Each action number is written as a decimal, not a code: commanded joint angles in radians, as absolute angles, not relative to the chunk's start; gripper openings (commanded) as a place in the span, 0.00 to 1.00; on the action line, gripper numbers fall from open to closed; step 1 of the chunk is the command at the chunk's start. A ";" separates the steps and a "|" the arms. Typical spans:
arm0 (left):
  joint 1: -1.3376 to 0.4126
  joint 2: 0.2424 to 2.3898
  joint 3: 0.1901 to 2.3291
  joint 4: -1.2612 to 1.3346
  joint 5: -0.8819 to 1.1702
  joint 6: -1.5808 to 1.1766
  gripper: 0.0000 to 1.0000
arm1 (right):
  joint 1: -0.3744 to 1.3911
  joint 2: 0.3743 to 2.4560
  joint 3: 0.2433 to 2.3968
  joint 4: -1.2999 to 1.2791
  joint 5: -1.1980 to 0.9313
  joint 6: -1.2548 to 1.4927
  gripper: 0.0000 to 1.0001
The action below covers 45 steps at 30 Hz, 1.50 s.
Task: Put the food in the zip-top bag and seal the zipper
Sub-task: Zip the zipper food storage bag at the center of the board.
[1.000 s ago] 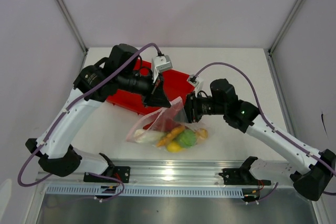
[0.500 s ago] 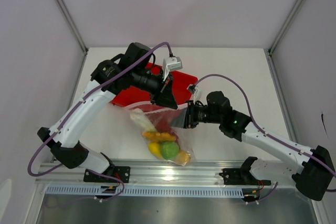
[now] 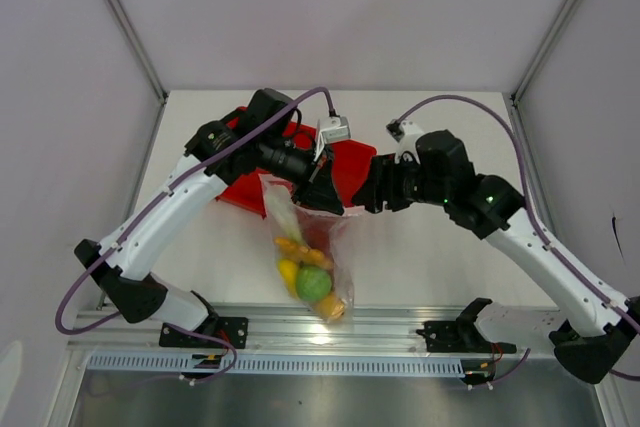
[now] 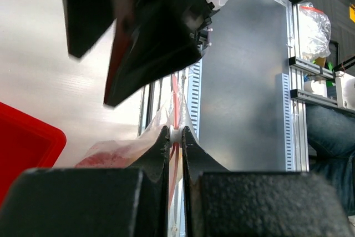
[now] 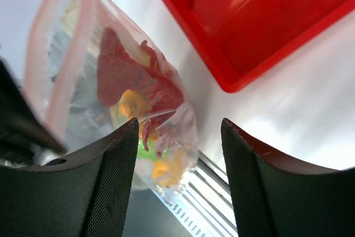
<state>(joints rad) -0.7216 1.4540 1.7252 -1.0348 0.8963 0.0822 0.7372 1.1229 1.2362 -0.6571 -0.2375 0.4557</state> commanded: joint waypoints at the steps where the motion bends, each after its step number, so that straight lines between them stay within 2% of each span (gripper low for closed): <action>1: -0.721 1.404 1.709 -1.002 0.957 0.130 0.00 | 0.721 1.091 1.360 -0.920 -0.154 0.315 0.64; 5: -0.721 1.387 1.686 -1.000 0.965 0.135 0.01 | 0.709 1.071 1.445 -0.991 -0.193 0.255 0.65; 9: -0.721 1.376 1.680 -1.000 0.963 0.135 0.01 | 0.709 1.054 1.514 -1.002 -0.408 0.168 0.64; 19: -0.721 1.370 1.680 -0.996 0.968 0.123 0.00 | 0.706 1.124 1.514 -0.905 -0.658 0.212 0.63; 26: -0.721 1.364 1.686 -0.994 0.979 0.120 0.01 | 0.704 1.189 1.517 -0.864 -0.712 0.190 0.58; 41: -0.721 1.358 1.681 -0.992 0.992 0.120 0.01 | 0.704 1.256 1.480 -0.796 -0.864 0.170 0.21; 44: -0.723 1.359 1.681 -0.992 0.988 0.118 0.01 | 0.704 1.266 1.476 -0.784 -0.891 0.175 0.00; 45: -0.723 1.361 1.680 -0.994 0.985 0.118 0.01 | 0.704 1.266 1.471 -0.779 -0.894 0.175 0.00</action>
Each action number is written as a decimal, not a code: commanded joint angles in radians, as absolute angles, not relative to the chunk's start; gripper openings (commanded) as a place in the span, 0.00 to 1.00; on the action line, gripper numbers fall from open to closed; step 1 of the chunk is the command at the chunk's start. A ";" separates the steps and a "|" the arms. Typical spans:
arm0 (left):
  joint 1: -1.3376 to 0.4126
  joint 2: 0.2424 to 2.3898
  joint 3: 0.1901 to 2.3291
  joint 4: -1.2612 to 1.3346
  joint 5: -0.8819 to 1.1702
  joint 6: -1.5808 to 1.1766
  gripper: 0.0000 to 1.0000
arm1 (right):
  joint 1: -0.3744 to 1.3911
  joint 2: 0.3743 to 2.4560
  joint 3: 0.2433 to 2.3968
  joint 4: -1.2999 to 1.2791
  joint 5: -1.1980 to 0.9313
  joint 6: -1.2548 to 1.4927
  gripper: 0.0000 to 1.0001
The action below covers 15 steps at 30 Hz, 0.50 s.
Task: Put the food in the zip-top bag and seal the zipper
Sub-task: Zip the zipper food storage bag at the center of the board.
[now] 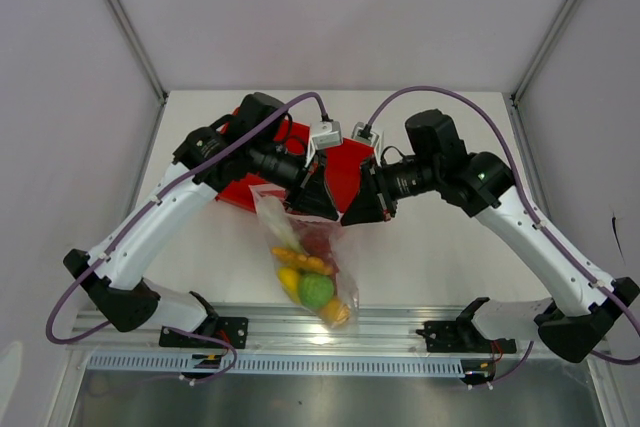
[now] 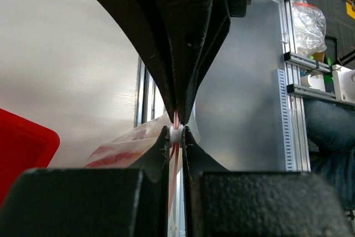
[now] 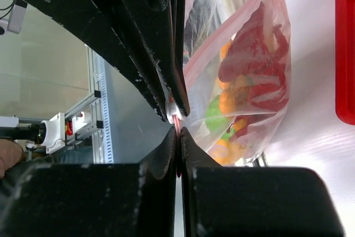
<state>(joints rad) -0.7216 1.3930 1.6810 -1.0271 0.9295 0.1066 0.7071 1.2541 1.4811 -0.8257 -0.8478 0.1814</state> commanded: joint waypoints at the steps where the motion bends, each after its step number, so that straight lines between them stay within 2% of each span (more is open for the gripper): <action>1: -0.723 1.359 1.677 -0.999 0.980 0.118 0.01 | 0.704 1.259 1.467 -0.773 -0.885 0.179 0.00; 4: -0.723 1.359 1.686 -1.003 0.919 0.088 0.01 | 0.706 1.221 1.457 -0.759 -0.729 0.215 0.00; 8: -0.723 1.370 1.710 -1.040 0.792 0.043 0.01 | 0.704 1.238 1.508 -0.880 -0.486 0.190 0.00; 15: -0.724 1.336 1.713 -1.054 0.678 0.009 0.01 | 0.696 1.255 1.523 -0.939 -0.306 0.146 0.00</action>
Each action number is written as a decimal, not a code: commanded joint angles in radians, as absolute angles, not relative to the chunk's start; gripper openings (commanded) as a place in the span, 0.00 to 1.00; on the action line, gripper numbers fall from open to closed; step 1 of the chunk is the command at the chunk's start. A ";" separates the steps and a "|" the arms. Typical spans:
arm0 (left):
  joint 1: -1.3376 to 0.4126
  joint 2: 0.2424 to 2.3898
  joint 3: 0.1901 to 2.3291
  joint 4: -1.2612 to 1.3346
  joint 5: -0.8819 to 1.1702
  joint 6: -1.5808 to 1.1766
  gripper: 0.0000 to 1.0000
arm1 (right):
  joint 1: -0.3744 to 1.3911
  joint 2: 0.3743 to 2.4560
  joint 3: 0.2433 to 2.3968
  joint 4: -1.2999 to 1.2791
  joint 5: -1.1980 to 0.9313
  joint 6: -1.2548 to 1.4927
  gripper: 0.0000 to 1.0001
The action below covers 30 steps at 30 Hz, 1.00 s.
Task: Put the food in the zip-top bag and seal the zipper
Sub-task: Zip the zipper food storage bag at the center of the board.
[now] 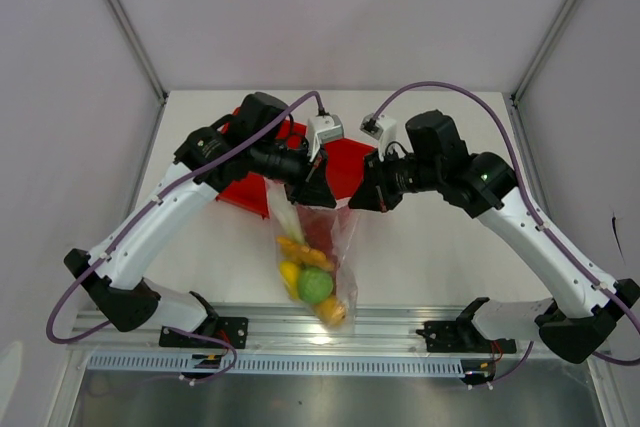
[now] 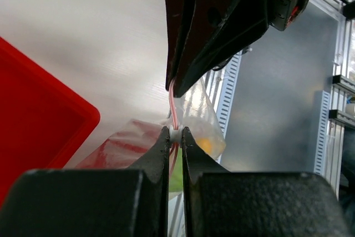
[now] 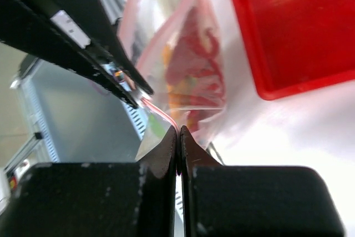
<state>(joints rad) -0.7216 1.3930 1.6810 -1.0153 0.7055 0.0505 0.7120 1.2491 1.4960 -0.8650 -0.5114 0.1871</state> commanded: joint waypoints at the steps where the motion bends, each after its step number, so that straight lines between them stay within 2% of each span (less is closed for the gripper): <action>1: -0.724 1.332 1.713 -1.057 0.670 0.008 0.01 | 0.696 1.256 1.520 -0.949 -0.282 0.141 0.00; 9: -0.723 1.272 1.732 -1.104 0.578 -0.023 0.00 | 0.696 1.232 1.485 -0.960 -0.189 0.121 0.00; 30: -0.723 1.075 1.560 -1.120 0.370 -0.075 0.00 | 0.632 1.164 1.450 -0.994 -0.052 0.123 0.00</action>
<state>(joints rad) -0.7242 1.1458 1.5654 -1.0889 0.4171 -0.0521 0.6865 1.1957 1.4612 -0.9272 -0.1936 0.1513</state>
